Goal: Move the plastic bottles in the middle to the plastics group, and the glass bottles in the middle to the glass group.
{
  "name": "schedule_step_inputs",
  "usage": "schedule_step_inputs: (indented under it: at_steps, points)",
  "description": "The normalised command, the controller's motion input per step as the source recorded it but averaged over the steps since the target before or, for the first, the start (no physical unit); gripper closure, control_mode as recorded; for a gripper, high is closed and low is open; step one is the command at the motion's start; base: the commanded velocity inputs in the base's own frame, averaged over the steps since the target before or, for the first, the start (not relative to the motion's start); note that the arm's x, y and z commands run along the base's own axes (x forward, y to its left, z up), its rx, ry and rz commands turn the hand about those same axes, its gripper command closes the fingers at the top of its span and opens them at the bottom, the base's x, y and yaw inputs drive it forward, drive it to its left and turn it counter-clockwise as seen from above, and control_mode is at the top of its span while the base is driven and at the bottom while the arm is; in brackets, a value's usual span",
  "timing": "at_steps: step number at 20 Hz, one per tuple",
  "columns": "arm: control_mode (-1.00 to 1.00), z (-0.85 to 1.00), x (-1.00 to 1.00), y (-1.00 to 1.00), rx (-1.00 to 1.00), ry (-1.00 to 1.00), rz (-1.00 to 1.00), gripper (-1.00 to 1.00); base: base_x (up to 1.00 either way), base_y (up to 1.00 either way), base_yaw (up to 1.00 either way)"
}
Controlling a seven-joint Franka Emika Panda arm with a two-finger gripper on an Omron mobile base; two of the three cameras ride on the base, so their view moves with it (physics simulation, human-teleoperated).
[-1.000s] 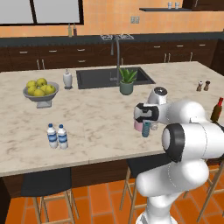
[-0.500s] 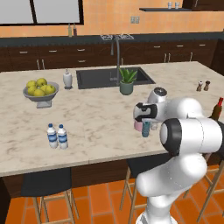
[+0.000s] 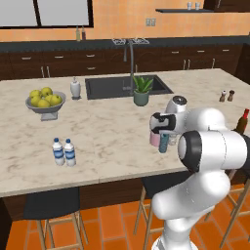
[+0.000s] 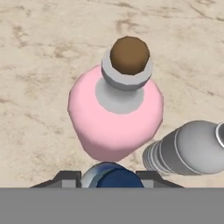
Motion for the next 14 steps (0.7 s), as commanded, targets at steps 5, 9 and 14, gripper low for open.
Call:
schedule_step_inputs:
  at_steps: [5, 9, 14]
  points:
    - [-1.00, 0.32, -0.47, -0.20, 0.00, 0.00, 0.00, 1.00, 0.00, 0.00, 0.00]
    - [-1.00, 0.36, -0.67, -0.32, -0.01, -0.01, 0.00, 1.00, 0.00, 0.00, 0.00]
    - [-1.00, 0.36, -0.65, -0.29, 0.00, -0.01, 0.00, 1.00, 0.00, 0.00, 0.00]
